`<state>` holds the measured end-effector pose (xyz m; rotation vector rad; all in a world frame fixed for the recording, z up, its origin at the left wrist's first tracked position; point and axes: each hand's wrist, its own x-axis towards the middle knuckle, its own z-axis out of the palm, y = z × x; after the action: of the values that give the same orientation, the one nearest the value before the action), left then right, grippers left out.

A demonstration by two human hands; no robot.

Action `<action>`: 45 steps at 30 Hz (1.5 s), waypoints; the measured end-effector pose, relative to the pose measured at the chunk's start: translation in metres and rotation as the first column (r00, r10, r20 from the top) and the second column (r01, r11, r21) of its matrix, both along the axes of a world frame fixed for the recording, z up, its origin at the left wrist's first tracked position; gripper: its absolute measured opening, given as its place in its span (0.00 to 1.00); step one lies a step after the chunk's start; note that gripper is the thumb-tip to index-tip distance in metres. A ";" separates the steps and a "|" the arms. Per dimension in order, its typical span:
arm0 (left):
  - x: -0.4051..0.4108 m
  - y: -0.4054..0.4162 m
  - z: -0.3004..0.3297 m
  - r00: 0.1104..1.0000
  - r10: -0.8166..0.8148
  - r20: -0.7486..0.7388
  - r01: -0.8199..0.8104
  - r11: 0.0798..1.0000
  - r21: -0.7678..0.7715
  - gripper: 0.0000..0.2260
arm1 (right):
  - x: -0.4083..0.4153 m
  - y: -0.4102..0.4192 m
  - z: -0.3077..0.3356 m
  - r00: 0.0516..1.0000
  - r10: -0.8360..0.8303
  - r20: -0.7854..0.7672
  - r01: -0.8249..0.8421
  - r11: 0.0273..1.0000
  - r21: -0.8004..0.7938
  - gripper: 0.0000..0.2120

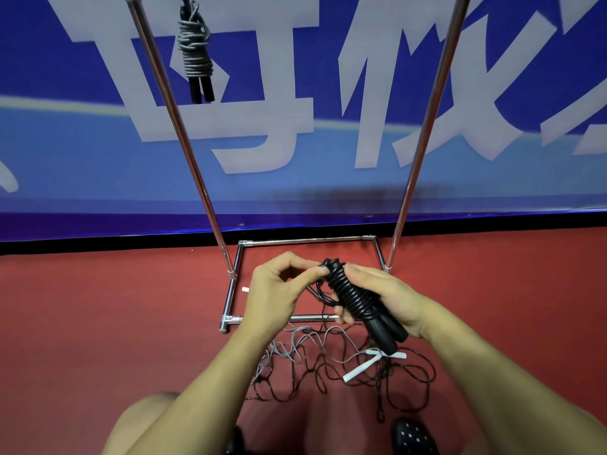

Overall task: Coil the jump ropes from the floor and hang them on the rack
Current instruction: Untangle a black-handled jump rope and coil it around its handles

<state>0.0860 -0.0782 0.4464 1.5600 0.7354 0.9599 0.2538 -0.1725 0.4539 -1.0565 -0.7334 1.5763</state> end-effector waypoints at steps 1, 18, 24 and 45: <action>0.002 -0.001 -0.002 1.000 0.000 0.014 0.000 1.000 -0.006 0.09 | -0.001 0.000 -0.001 1.000 -0.009 -0.025 0.009 1.000 -0.006 0.18; -0.001 0.015 -0.002 0.965 -0.262 -0.016 0.261 0.964 -0.056 0.05 | 0.001 0.004 -0.012 0.999 0.043 0.031 -0.042 0.999 -0.032 0.22; -0.004 0.017 0.002 0.930 -0.332 0.159 0.368 0.857 -0.360 0.05 | 0.002 0.007 -0.019 0.987 0.138 0.083 -0.133 0.989 -0.059 0.31; 0.007 0.008 -0.016 0.983 0.051 -0.175 -0.066 0.995 -0.080 0.05 | -0.013 0.022 -0.043 0.578 -0.034 0.815 -0.022 0.998 0.057 0.21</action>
<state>0.0929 -0.0701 0.4308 1.5665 0.9372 0.8312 0.2411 -0.1503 0.4109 -1.7683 -1.3841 0.9654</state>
